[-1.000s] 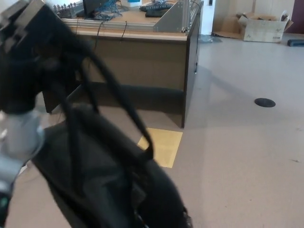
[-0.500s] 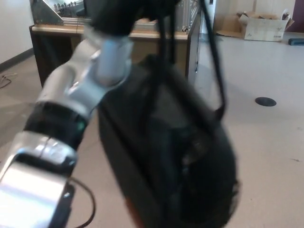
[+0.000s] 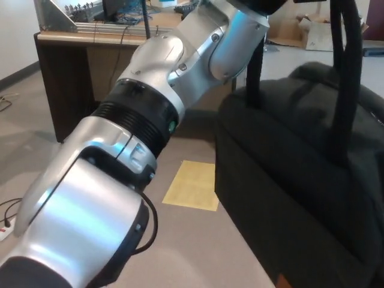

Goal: A person hands over a black lunchbag to the robot and the robot uses its left hand to grab the strips of the lunchbag, the gives it back to the person.

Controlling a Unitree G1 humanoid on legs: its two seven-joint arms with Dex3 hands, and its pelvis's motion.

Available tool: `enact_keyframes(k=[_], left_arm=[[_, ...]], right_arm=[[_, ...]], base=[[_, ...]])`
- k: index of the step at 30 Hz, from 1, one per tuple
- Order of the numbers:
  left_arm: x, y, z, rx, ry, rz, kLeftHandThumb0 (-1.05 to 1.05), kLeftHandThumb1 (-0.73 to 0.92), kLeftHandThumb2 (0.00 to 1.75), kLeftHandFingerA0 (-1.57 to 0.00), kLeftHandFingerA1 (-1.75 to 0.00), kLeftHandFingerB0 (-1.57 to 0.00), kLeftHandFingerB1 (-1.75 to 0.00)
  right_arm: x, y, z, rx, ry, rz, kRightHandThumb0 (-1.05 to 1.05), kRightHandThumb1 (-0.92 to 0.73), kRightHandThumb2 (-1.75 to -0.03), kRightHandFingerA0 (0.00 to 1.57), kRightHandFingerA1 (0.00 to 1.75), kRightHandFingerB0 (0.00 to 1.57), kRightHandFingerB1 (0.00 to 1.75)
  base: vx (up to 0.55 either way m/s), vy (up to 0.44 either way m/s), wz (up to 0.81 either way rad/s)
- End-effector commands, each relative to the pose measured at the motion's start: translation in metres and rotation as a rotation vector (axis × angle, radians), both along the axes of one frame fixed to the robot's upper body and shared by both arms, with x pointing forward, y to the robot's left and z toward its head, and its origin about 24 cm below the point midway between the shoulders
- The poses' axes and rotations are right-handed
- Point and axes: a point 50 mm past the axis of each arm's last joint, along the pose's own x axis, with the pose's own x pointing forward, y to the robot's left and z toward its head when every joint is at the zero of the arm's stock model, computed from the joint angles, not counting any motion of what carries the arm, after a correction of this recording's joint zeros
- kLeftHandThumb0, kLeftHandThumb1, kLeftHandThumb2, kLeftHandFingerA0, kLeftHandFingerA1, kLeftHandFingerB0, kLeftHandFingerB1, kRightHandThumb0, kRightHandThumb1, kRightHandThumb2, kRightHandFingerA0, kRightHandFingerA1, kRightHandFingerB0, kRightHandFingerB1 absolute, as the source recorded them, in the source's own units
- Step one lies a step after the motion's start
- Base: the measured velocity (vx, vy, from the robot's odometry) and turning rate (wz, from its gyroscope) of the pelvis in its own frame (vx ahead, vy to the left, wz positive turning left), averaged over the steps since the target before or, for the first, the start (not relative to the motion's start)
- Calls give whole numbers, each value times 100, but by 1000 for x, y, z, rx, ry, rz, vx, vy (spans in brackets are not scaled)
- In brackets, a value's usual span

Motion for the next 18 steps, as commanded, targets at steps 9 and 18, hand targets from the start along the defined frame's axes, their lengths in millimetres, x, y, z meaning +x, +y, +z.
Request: enact_keyframes(k=[9, 18], left_arm=[[9, 20, -9, -18, -15, 71, -24, 53, 56, -84, -173, -74, -150], [16, 33, -32, -22, -1, 56, -25, 53, 55, -83, -175, -67, -160]], right_arm=[[4, -4, 2, -22, 5, -19, -44, -54, -91, 58, 63, 56, 61], [2, -4, 1, -10, 10, -25, -38, -51, -90, 63, 67, 54, 61]], base=[[0, 0, 0], [0, 0, 0]])
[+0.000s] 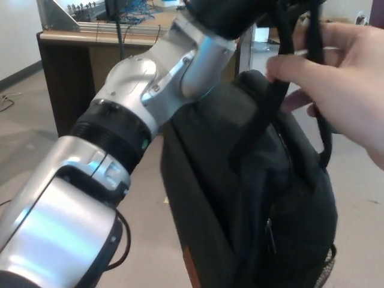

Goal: A person hands over a black lunchbag to the robot and the robot uses its left hand to grab the strips of the lunchbag, the gives it back to the person.

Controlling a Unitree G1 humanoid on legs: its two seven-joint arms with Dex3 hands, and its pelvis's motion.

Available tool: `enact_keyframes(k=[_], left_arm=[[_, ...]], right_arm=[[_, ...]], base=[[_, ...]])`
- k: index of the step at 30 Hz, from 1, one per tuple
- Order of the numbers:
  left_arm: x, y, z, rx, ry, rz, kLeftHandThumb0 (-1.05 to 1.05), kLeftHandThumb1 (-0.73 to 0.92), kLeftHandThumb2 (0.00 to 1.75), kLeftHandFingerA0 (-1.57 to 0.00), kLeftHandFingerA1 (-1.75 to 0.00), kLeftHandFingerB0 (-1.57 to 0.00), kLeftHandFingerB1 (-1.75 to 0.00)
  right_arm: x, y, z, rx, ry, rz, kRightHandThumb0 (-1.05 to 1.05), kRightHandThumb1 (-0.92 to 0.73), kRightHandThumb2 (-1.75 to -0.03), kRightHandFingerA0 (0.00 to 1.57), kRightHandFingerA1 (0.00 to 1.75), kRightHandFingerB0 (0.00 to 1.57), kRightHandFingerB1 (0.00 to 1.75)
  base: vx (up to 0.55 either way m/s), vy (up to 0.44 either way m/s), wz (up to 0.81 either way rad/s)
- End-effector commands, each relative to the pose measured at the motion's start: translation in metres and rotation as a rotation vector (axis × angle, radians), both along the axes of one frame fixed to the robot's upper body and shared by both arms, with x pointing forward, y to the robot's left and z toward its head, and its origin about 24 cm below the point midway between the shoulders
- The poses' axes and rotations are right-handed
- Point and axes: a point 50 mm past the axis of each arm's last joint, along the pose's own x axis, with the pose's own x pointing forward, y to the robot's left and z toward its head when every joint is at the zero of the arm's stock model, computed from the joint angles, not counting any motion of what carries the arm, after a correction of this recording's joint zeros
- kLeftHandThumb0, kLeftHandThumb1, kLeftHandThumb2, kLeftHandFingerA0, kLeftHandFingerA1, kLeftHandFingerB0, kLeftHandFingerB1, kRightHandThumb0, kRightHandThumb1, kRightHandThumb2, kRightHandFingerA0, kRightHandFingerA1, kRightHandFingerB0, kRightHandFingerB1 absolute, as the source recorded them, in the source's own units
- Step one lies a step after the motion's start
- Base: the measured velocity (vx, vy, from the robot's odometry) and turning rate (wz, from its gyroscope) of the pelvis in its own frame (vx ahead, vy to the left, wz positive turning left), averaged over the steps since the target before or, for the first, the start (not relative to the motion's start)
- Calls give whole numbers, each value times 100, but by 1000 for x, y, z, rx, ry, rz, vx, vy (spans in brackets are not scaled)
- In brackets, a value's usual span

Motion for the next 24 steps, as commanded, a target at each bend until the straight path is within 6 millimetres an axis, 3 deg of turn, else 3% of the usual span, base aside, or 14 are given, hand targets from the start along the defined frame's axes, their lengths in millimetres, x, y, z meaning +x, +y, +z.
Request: enact_keyframes(k=[1, 4, 5, 6, 7, 8, 9, 14, 15, 17, 20, 21, 22, 24], left_arm=[[-1, 5, -7, -12, -17, -17, -31, 58, 61, -96, -175, -64, -151], [1, 5, -11, 3, 32, 4, -29, 54, 55, -80, -174, -75, -136], [2, 6, -12, 16, 59, 19, -31, 53, 56, -82, -151, -82, -97], [6, 7, -14, 78, 156, 52, -67, 45, 78, -26, -50, -23, -41], [8, 9, -15, 114, 226, 66, -77, 55, 57, 0, -26, -3, -26], [9, 10, -16, 129, 268, 68, -77, 55, 57, 0, -26, -3, -26], [10, 12, -17, 147, 310, 76, -87, 58, 57, 0, 0, 0, 0], [7, 28, -18, 163, 375, 97, -94, 62, 58, 0, 0, 0, 0], [6, 33, -18, 168, 384, 101, -95, 49, 85, 0, 0, 0, 0], [4, 40, -18, 167, 377, 105, -94, 63, 59, 0, 0, 0, 0], [-1, 54, -20, 150, 358, 99, -96, 65, 59, 0, 0, 0, 0], [-4, 58, -19, 147, 356, 99, -95, 49, 85, 0, 0, 0, 0], [-7, 65, -19, 139, 355, 97, -94, 63, 59, 0, 0, 0, 0], [-13, 74, -20, 123, 359, 100, -96, 65, 59, 0, 0, 0, 0]], right_arm=[[-1, -5, 0, -7, 1, -20, -38, -51, -90, 64, 67, 54, 61], [0, -4, 1, -6, 0, -17, -37, -51, -90, 64, 68, 53, 61], [0, -5, 2, -5, -4, -15, -36, -51, -91, 65, 69, 53, 62], [1, -5, 2, -10, -6, -13, -36, -51, -92, 66, 69, 54, 62], [2, -5, 3, -11, -8, -12, -36, -51, -92, 66, 69, 53, 62], [3, -6, 4, -10, -8, -11, -36, -51, -92, 66, 69, 53, 62], [4, -6, 4, -13, -6, -9, -37, -51, -92, 66, 69, 53, 61], [5, -8, 6, -17, -14, -7, -41, -51, -92, 66, 69, 53, 61], [5, -9, 6, -18, -13, -4, -42, -52, -91, 65, 68, 53, 61], [6, -9, 7, -22, -15, -6, -44, -52, -91, 65, 68, 53, 61], [6, -9, 7, -21, -12, -6, -43, -51, -91, 65, 68, 53, 61], [6, -9, 7, -20, -14, -6, -44, -51, -91, 65, 68, 53, 61], [7, -9, 8, -22, -12, -7, -45, -52, -91, 64, 67, 53, 60], [7, -10, 7, -23, -6, -12, -44, -51, -90, 65, 68, 54, 61]], base=[[0, 0, 0], [0, 0, 0], [0, 0, 0], [0, 0, 0], [0, 0, 0], [0, 0, 0], [0, 0, 0], [0, 0, 0], [0, 0, 0], [0, 0, 0], [0, 0, 0], [0, 0, 0], [0, 0, 0], [0, 0, 0]])
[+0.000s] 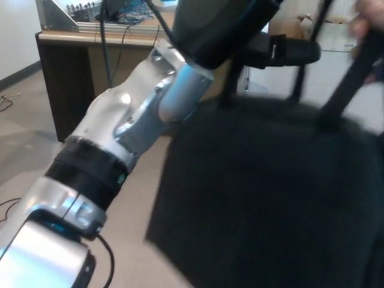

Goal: A person hands over a black lunchbag to the robot and the robot uses its left hand to grab the strips of the lunchbag, the gives it back to the person.

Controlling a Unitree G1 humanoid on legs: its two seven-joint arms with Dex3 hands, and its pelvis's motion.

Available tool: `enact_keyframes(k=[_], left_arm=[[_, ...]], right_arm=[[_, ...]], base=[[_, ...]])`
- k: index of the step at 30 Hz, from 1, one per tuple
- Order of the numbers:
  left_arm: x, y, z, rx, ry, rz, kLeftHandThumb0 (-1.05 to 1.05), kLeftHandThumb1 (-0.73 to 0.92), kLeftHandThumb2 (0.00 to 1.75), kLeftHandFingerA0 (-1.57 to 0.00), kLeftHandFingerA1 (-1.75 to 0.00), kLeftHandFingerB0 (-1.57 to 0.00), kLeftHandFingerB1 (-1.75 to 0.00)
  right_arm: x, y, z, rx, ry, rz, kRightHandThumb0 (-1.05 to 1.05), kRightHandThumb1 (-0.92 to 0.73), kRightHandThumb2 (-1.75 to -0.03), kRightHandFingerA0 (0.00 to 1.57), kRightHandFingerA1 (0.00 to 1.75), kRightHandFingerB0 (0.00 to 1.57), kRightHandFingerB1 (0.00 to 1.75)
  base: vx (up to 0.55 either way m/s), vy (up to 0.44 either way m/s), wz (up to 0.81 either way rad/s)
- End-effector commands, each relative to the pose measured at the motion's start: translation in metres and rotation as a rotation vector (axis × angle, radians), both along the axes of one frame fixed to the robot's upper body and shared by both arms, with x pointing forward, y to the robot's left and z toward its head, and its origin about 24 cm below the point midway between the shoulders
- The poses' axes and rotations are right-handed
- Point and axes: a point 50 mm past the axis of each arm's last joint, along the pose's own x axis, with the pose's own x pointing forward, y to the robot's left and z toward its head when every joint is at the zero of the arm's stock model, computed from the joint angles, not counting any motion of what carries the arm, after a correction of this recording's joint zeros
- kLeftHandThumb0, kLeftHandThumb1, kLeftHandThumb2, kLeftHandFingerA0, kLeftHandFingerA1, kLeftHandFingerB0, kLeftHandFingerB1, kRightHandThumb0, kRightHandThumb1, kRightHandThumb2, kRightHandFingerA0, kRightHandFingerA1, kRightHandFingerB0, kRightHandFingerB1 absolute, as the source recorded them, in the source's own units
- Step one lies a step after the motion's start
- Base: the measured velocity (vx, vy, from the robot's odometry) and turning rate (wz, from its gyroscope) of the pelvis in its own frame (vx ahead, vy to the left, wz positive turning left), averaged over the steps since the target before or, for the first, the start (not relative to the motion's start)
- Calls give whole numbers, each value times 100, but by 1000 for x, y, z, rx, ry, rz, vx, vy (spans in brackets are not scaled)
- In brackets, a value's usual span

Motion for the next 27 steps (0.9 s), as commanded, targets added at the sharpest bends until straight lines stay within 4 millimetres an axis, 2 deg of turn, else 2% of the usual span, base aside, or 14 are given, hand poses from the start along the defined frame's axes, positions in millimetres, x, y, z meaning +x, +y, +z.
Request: enact_keyframes(k=[1, 3, 4, 7, 10, 11, 12, 13, 14, 15, 20, 21, 23, 27], left_arm=[[-6, 58, -4, 31, 245, 91, -98, 64, 60, 0, 0, 0, 0], [-15, 80, -12, -15, 287, 78, -97, 63, 60, 0, 0, 0, 0], [-17, 81, -15, -17, 296, 76, -97, 63, 60, 0, 0, 0, 0], [-30, 113, -39, -51, 360, 68, -96, 58, 59, 0, 0, 0, 0], [-41, 130, -56, -56, 379, 87, -96, 61, 60, 0, 0, 0, 0], [-44, 137, -61, -64, 388, 95, -98, 61, 61, 0, 0, 0, 0], [-46, 139, -62, -67, 393, 100, -98, 61, 61, 0, 0, 0, 0], [-49, 147, -71, -85, 406, 101, -96, 61, 59, 0, 0, 0, 0], [-51, 152, -78, -91, 426, 103, -97, 58, 60, 0, 0, 0, 0], [-55, 164, -104, -105, 487, 110, -86, 46, 87, 0, 0, 0, -1], [-69, 200, -184, -214, 685, 190, -84, 47, 88, 0, 0, 0, 0], [-73, 212, -207, -259, 770, 242, -85, 47, 88, 0, 0, 0, 0], [-81, 227, -239, -309, 887, 298, -85, 49, 87, 0, 0, 0, -1], [-103, 247, -291, -367, 1023, 392, -74, 47, 85, -1, -15, -7, -19]], right_arm=[[5, -11, 5, -18, -3, -19, -42, -50, -90, 66, 69, 54, 61], [-1, -11, 2, -6, 1, -26, -41, -50, -91, 67, 70, 54, 62], [-3, -12, 1, -5, 4, -27, -41, -50, -91, 67, 70, 54, 62], [-11, -13, -5, 6, 14, -45, -35, -49, -89, 67, 70, 55, 62], [-15, -14, -7, 8, 22, -62, -35, -50, -90, 66, 69, 56, 62], [-13, -14, -6, 2, 19, -67, -35, -64, -58, 72, 54, 67, 49], [-12, -14, -6, -1, 18, -67, -35, -64, -58, 72, 54, 67, 49], [-9, -13, -4, 12, 12, -73, -36, -50, -90, 68, 69, 56, 62], [-8, -12, -4, 13, 12, -76, -37, -50, -90, 66, 68, 56, 62], [-7, -12, -3, -7, 2, -68, -38, -51, -90, 66, 68, 56, 62], [-12, -13, -5, -25, 2, -62, -37, -50, -91, 66, 69, 56, 62], [-12, -13, -5, -19, 10, -63, -37, -51, -91, 65, 69, 54, 61], [-12, -14, -5, -26, 10, -65, -39, -51, -90, 64, 67, 55, 61], [-8, -16, -2, -34, -3, -63, -46, -53, -91, 59, 64, 56, 60]], base=[[0, 0, 0], [0, 0, 0], [0, 0, 0], [0, 0, 0], [0, 0, 0], [0, 0, 0], [0, 0, 0], [0, 0, 0], [0, 0, 0], [0, 0, 0], [0, 0, 0], [0, 0, 0], [0, 0, 0], [0, 0, 0]])
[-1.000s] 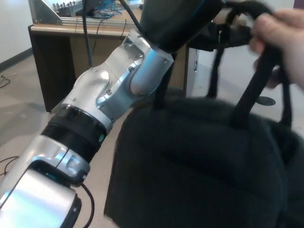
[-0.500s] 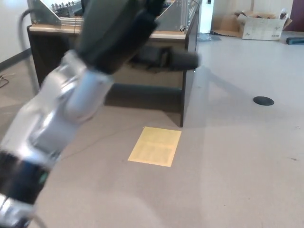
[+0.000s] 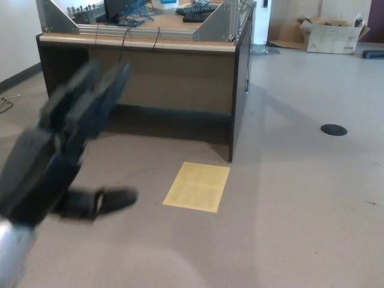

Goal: A person hands over a black lunchbag to the robot and the robot uses its left hand to grab the strips of the lunchbag, the gives it back to the person.

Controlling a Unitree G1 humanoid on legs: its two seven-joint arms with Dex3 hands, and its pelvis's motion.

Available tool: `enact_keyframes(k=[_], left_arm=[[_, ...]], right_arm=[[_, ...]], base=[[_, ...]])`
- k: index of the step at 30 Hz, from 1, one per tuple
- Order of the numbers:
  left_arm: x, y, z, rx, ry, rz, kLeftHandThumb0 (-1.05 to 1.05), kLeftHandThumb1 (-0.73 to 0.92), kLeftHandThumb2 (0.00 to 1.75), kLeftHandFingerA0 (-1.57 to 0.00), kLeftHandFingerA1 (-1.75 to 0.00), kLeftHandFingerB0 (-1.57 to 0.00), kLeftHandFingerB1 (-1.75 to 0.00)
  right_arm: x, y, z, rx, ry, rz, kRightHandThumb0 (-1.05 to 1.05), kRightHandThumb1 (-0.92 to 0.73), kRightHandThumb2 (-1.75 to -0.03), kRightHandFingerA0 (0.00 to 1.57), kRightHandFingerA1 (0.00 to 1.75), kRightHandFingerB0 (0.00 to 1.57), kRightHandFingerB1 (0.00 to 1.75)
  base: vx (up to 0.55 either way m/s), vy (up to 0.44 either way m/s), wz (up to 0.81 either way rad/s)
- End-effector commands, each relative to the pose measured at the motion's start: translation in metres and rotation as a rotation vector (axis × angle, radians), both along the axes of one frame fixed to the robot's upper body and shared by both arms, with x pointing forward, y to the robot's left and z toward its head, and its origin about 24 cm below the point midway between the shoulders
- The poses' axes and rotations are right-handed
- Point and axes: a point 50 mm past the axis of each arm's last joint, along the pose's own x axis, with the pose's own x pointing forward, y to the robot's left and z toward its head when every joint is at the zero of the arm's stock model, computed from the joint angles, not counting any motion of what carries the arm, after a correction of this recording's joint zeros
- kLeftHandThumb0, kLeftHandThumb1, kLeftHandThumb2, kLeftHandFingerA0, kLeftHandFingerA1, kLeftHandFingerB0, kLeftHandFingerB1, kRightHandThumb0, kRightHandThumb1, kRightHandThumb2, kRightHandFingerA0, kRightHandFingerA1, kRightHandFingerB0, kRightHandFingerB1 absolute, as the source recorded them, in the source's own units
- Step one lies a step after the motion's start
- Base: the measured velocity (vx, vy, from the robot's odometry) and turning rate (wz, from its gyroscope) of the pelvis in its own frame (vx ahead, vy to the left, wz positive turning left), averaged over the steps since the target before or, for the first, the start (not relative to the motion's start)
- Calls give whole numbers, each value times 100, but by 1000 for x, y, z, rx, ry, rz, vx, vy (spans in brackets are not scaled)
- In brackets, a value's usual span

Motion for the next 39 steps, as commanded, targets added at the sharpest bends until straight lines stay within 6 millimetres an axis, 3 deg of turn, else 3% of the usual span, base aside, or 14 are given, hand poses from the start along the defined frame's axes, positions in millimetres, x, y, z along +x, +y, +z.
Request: enact_keyframes(k=[1, 2, 4, 9, 10, 11, 14, 15, 19, 20, 29, 34, 35, 39], left_arm=[[-69, 80, -131, -249, 453, 204, -74, 47, 85, -1, -15, -7, -19], [-69, 81, -132, -249, 459, 207, -73, 50, 57, -2, -31, -10, -26], [-83, 89, -156, -243, 534, 275, -72, 59, 59, -4, -24, -9, -24], [-120, 108, -203, -215, 672, 420, -35, 36, 94, 0, -48, 0, -46], [-122, 110, -207, -215, 677, 440, -65, 60, 59, -19, -30, -21, -28], [-122, 113, -211, -235, 689, 469, -31, 31, 91, -7, -50, -7, -48], [-115, 116, -212, -236, 680, 495, -31, 30, 90, -8, -51, -8, -49], [-111, 116, -211, -234, 684, 490, -31, 31, 91, -7, -50, -7, -49], [-106, 118, -216, -240, 734, 491, -31, 31, 90, -8, -50, -7, -49], [-106, 118, -216, -243, 740, 489, -63, 57, 58, -26, -30, -22, -28], [-105, 121, -223, -274, 827, 469, -68, 57, 58, -22, -30, -16, -27], [-102, 121, -223, -245, 880, 454, -35, 31, 91, 0, -47, 0, -47], [-102, 121, -224, -249, 880, 454, -72, 49, 77, -15, -39, -10, -35], [-103, 121, -224, -257, 895, 446, -70, 48, 77, -15, -39, -9, -35]], right_arm=[[-3, -15, 2, -33, -15, -55, -46, -53, -91, 59, 64, 56, 60], [-3, -15, 2, -31, -15, -57, -44, -66, -60, 62, 50, 64, 48], [-4, -15, 1, -31, -18, -51, -46, -67, -60, 60, 50, 63, 47], [-18, -16, -7, -17, 1, -47, -49, -70, -60, 54, 48, 56, 45], [-18, -15, -7, -15, 2, -49, -50, -70, -61, 53, 47, 55, 45], [-16, -16, -6, -12, 0, -55, -52, -56, -96, 44, 59, 43, 56], [-11, -18, -2, -11, -11, -65, -56, -58, -95, 46, 59, 45, 56], [-9, -18, -1, -8, -17, -73, -50, -70, -61, 53, 47, 55, 45], [-7, -19, 2, -12, -29, -67, -51, -70, -60, 54, 49, 55, 44], [-6, -19, 2, -14, -29, -66, -51, -70, -61, 54, 48, 54, 44], [-3, -20, 4, -20, -30, -60, -51, -70, -61, 55, 49, 55, 45], [0, -20, 6, -25, -32, -62, -53, -70, -61, 55, 49, 54, 44], [0, -20, 6, -20, -33, -62, -52, -70, -61, 55, 49, 54, 44], [-3, -21, 4, -18, -31, -64, -51, -69, -61, 55, 49, 54, 45]], base=[[0, 0, 0], [0, 0, 0], [0, 0, 0], [0, 0, 0], [0, 0, 0], [0, 0, 0], [0, 0, 0], [0, 0, 0], [0, 0, 0], [0, 0, 0], [0, 0, 0], [0, 0, 0], [0, 0, 0], [0, 0, 0]])
